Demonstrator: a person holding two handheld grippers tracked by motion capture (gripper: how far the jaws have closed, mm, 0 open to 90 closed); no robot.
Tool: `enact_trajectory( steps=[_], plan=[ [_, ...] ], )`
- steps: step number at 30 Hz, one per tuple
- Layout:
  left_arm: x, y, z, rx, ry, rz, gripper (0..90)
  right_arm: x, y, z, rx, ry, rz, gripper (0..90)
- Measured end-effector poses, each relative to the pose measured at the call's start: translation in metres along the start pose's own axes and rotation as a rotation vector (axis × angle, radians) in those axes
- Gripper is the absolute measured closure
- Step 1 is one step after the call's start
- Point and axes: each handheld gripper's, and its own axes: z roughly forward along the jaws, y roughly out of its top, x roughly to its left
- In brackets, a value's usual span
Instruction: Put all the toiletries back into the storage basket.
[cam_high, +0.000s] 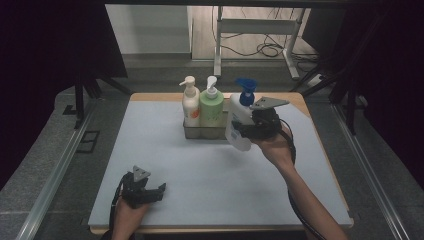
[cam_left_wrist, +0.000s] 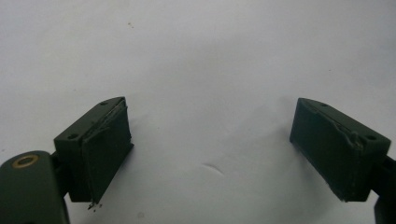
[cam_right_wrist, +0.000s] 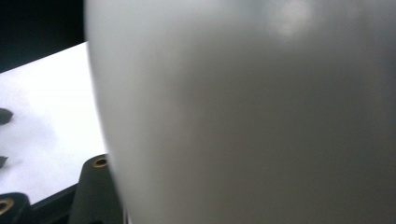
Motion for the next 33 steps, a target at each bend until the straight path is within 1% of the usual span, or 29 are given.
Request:
enact_trajectory(
  steps=[9, 16, 19, 23, 29, 33],
  plan=[
    [0.0, 0.0, 0.0, 0.003, 0.001, 0.003, 12.1, -0.012, 0.007, 0.005, 0.001, -0.034, 0.015, 37.8],
    [0.0, 0.0, 0.0, 0.003, -0.001, 0.001, 12.1, -0.022, 0.012, 0.011, -0.003, -0.061, 0.045, 37.8],
    [0.0, 0.0, 0.0, 0.003, 0.0, 0.0, 12.1, -0.026, 0.015, 0.014, -0.006, -0.074, 0.048, 37.8],
    [0.0, 0.0, 0.0, 0.003, -0.001, 0.0, 12.1, -0.029, 0.019, 0.019, -0.012, -0.084, 0.057, 37.9],
    [0.0, 0.0, 0.0, 0.002, 0.0, 0.0, 12.1, -0.03, 0.023, 0.028, -0.015, -0.096, 0.054, 37.9],
    [0.0, 0.0, 0.0, 0.002, -0.001, -0.002, 12.1, -0.033, 0.026, 0.032, -0.023, -0.102, 0.067, 37.9]
  ],
)
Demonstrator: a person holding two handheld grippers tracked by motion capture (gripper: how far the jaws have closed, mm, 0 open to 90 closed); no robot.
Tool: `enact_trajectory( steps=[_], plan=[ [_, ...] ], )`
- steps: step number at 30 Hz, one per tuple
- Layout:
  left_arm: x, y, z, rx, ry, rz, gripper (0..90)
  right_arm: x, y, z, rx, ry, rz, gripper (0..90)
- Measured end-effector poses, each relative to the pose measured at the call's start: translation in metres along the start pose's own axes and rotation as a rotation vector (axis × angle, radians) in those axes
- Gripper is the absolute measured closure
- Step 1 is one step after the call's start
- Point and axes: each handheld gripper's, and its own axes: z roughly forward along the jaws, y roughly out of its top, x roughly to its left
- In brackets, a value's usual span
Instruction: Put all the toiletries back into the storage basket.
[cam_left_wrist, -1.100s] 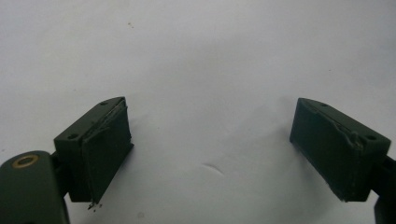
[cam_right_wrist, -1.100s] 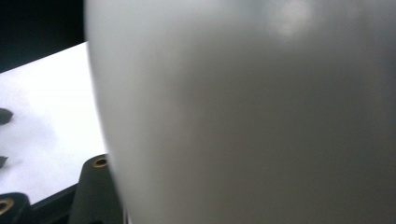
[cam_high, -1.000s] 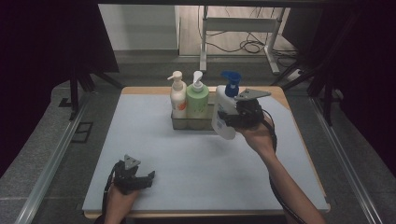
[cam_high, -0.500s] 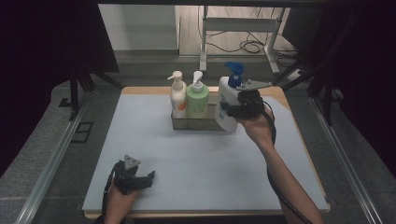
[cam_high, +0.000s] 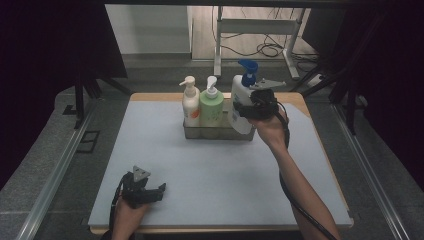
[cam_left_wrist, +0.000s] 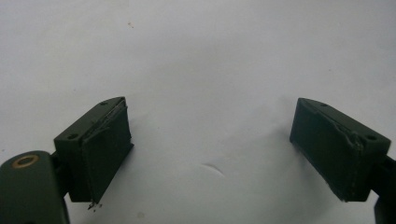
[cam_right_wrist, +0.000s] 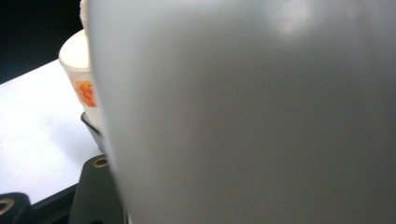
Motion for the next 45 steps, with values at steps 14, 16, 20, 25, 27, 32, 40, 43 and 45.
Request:
enact_trajectory(
  steps=[14, 16, 20, 25, 27, 32, 40, 43, 45],
  plan=[
    [0.0, 0.0, 0.0, -0.001, 0.0, -0.002, 12.1, -0.008, 0.006, 0.019, 0.0, -0.036, 0.018, 37.9],
    [0.0, 0.0, 0.0, -0.001, 0.0, -0.002, 12.1, -0.008, 0.007, 0.022, 0.001, -0.035, 0.02, 37.9],
    [0.0, 0.0, 0.0, 0.0, 0.0, -0.001, 12.1, -0.009, 0.008, 0.028, 0.0, -0.046, 0.016, 37.9],
    [0.0, 0.0, 0.0, -0.001, 0.0, -0.002, 12.1, -0.011, 0.006, 0.036, 0.006, -0.058, 0.021, 37.9],
    [0.0, 0.0, 0.0, -0.001, -0.001, -0.002, 12.1, -0.012, 0.005, 0.039, 0.007, -0.061, 0.022, 37.9],
    [0.0, 0.0, 0.0, -0.001, -0.001, -0.002, 12.1, -0.014, 0.001, 0.046, 0.016, -0.066, 0.026, 37.9],
    [0.0, 0.0, 0.0, 0.0, -0.001, -0.001, 12.1, -0.013, -0.005, 0.052, 0.035, -0.059, 0.036, 37.9],
    [0.0, 0.0, 0.0, 0.0, 0.0, -0.001, 12.1, -0.012, -0.006, 0.054, 0.045, -0.052, 0.037, 37.9],
    [0.0, 0.0, 0.0, 0.0, 0.0, 0.0, 12.1, -0.011, -0.008, 0.055, 0.049, -0.047, 0.037, 37.9]
  ],
)
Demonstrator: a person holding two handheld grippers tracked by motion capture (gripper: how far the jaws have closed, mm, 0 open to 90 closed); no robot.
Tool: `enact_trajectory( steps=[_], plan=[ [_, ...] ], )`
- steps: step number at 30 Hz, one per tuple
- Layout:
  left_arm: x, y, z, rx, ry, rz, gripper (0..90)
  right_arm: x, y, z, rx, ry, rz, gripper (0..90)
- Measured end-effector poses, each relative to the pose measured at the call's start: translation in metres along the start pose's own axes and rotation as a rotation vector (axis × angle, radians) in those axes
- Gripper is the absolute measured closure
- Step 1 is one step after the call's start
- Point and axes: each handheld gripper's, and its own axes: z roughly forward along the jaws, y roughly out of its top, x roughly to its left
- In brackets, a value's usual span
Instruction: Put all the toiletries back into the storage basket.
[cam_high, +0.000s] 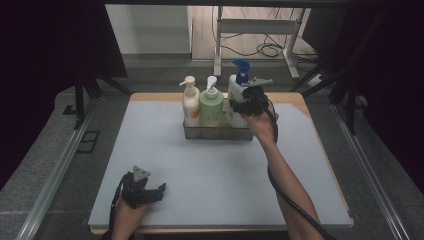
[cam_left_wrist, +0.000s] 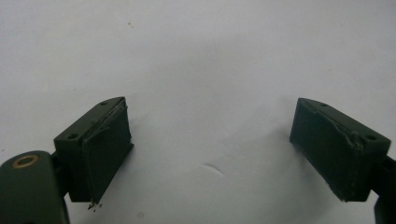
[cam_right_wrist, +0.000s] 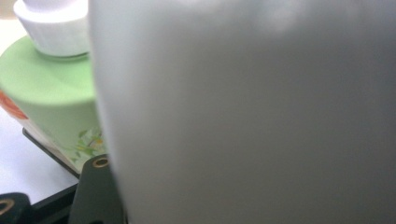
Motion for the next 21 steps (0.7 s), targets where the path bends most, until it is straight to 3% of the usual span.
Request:
enact_trajectory(
  steps=[21],
  plan=[
    [0.0, 0.0, 0.0, 0.001, 0.0, 0.001, 12.1, -0.001, -0.017, 0.011, 0.051, -0.013, 0.027, 38.0]
  ],
)
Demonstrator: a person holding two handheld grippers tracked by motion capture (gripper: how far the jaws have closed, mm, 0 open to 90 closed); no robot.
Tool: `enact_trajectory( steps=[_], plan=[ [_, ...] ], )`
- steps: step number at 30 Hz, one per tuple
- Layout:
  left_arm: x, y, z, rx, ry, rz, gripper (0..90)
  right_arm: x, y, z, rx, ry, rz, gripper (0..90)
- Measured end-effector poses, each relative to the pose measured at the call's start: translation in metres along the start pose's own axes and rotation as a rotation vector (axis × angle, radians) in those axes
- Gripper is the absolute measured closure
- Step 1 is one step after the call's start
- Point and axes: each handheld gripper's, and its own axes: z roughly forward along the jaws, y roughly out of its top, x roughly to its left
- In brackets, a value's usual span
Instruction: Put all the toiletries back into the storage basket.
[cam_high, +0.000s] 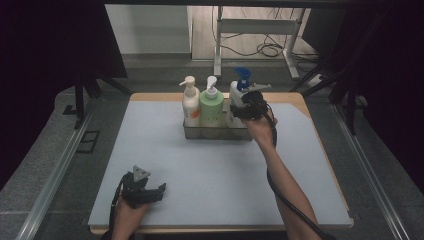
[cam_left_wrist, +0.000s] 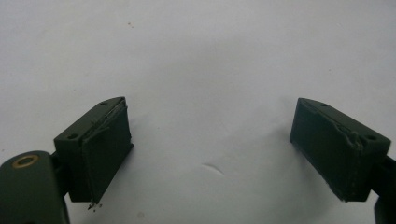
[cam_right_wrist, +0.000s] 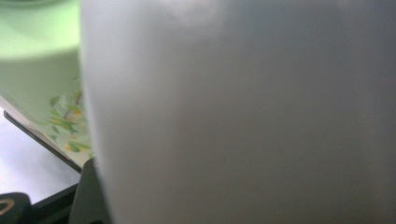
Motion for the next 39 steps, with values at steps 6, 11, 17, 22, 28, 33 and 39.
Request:
enact_trajectory(
  steps=[6, 11, 17, 22, 28, 33, 39],
  plan=[
    [0.0, 0.0, 0.0, 0.0, 0.001, 0.0, 12.1, 0.0, -0.004, 0.003, 0.006, -0.003, 0.004, 38.0],
    [0.0, 0.0, 0.0, 0.001, 0.0, 0.002, 12.1, 0.0, -0.008, 0.008, 0.018, -0.005, 0.002, 38.0],
    [0.0, 0.0, 0.0, -0.001, -0.001, -0.001, 12.1, 0.001, -0.012, 0.013, 0.03, -0.007, 0.002, 37.8],
    [0.0, 0.0, 0.0, -0.002, -0.001, -0.002, 12.1, -0.001, -0.013, 0.013, 0.03, 0.002, 0.013, 37.1],
    [0.0, 0.0, 0.0, -0.003, 0.001, -0.002, 12.1, -0.004, -0.012, 0.014, 0.045, 0.035, 0.024, 35.6],
    [0.0, 0.0, 0.0, -0.001, 0.0, 0.0, 12.1, -0.006, -0.014, 0.015, 0.041, 0.05, 0.028, 30.4],
    [0.0, 0.0, 0.0, -0.002, 0.0, -0.001, 12.1, -0.009, -0.015, 0.012, 0.029, 0.068, 0.013, 18.3]
  ],
)
